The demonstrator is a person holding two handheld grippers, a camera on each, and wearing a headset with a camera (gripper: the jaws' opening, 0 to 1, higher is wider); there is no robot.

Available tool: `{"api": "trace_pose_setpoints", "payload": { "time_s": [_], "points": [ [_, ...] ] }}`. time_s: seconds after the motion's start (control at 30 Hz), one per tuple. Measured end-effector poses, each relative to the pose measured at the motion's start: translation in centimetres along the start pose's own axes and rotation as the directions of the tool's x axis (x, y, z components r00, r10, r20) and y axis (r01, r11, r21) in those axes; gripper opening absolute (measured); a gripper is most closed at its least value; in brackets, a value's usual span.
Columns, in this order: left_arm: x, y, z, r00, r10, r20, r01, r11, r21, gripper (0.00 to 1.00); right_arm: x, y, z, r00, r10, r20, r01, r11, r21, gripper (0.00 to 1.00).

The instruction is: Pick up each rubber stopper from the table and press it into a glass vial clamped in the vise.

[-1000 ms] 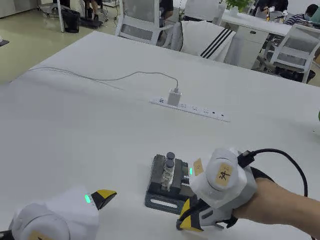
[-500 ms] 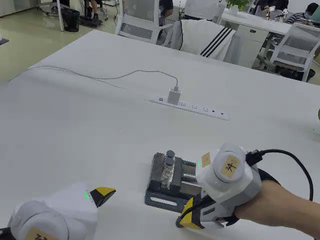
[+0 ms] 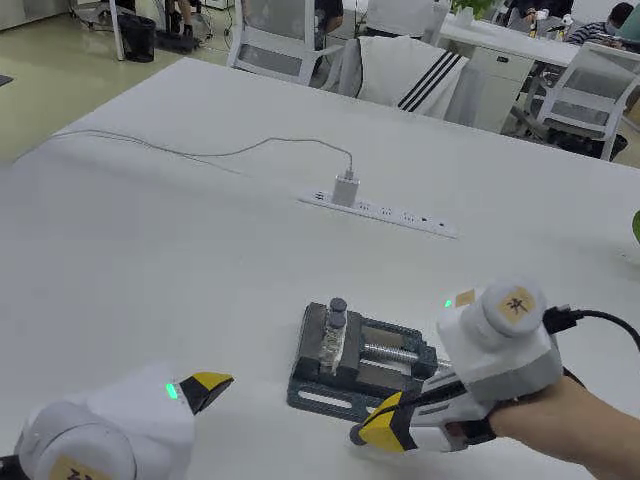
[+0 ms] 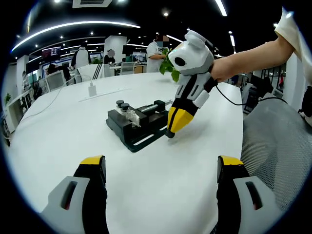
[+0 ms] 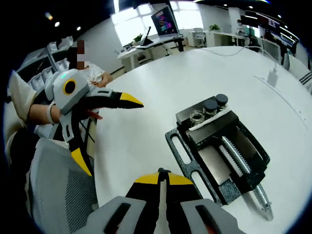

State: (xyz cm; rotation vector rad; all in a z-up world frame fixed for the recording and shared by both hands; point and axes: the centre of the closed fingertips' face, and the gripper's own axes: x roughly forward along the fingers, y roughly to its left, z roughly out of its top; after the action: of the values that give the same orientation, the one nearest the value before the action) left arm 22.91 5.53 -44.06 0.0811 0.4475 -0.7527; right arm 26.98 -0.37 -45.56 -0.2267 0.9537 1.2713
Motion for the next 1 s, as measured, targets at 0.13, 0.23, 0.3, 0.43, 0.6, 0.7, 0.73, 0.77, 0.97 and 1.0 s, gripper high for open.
{"api": "trace_pose_setpoints", "payload": {
  "time_s": [0.13,0.23,0.3,0.43,0.6,0.7,0.73,0.77,0.97,1.0],
  "points": [
    [0.0,-0.1,0.6,0.9999,-0.005,0.011,0.005,1.0,0.015,0.92,-1.1,0.8,1.5,0.991,0.047,0.125,-0.065,0.988,0.14,0.0],
    [0.0,-0.2,1.4,0.9996,-0.011,0.028,0.01,0.999,0.032,0.89,-1.8,1.2,2.2,0.9779,0.073,0.196,-0.116,0.97,0.215,0.0],
    [0.1,-0.3,1.9,0.9992,-0.022,0.035,0.02,0.999,0.048,0.86,-2.2,1.3,2.7,0.9654,0.081,0.248,-0.151,0.949,0.277,0.0],
    [0.4,-0.3,3.1,0.9979,-0.033,0.055,0.029,0.996,0.083,0.82,-2.9,2.1,3.3,0.9405,0.11,0.322,-0.231,0.902,0.366,0.0],
    [0.5,-0.5,4.6,0.9949,-0.048,0.089,0.038,0.994,0.103,0.73,-3.8,3.1,4.4,0.8862,0.137,0.443,-0.36,0.806,0.47,0.0],
    [0.7,-0.9,5.2,0.992,-0.07,0.105,0.059,0.992,0.111,0.64,-4.1,3.2,4.4,0.8683,0.135,0.477,-0.401,0.758,0.515,0.0],
    [0.7,-1.0,5.3,0.9911,-0.074,0.111,0.061,0.992,0.114,0.61,-4.1,3.3,4.4,0.8657,0.136,0.482,-0.407,0.751,0.52,0.0],
    [0.8,-1.2,5.6,0.9898,-0.081,0.118,0.067,0.991,0.118,0.59,-4.2,3.3,4.3,0.8607,0.13,0.492,-0.422,0.724,0.547,0.0],
    [1.2,-1.9,6.3,0.985,-0.103,0.139,0.085,0.988,0.126,0.43,-5.0,3.6,4.6,0.7973,0.124,0.591,-0.568,0.485,0.665,0.0],
    [1.3,-2.0,6.5,0.9832,-0.108,0.147,0.089,0.987,0.132,0.41,-5.2,4.0,4.6,0.7791,0.144,0.61,-0.602,0.443,0.664,0.0]
  ]
}}
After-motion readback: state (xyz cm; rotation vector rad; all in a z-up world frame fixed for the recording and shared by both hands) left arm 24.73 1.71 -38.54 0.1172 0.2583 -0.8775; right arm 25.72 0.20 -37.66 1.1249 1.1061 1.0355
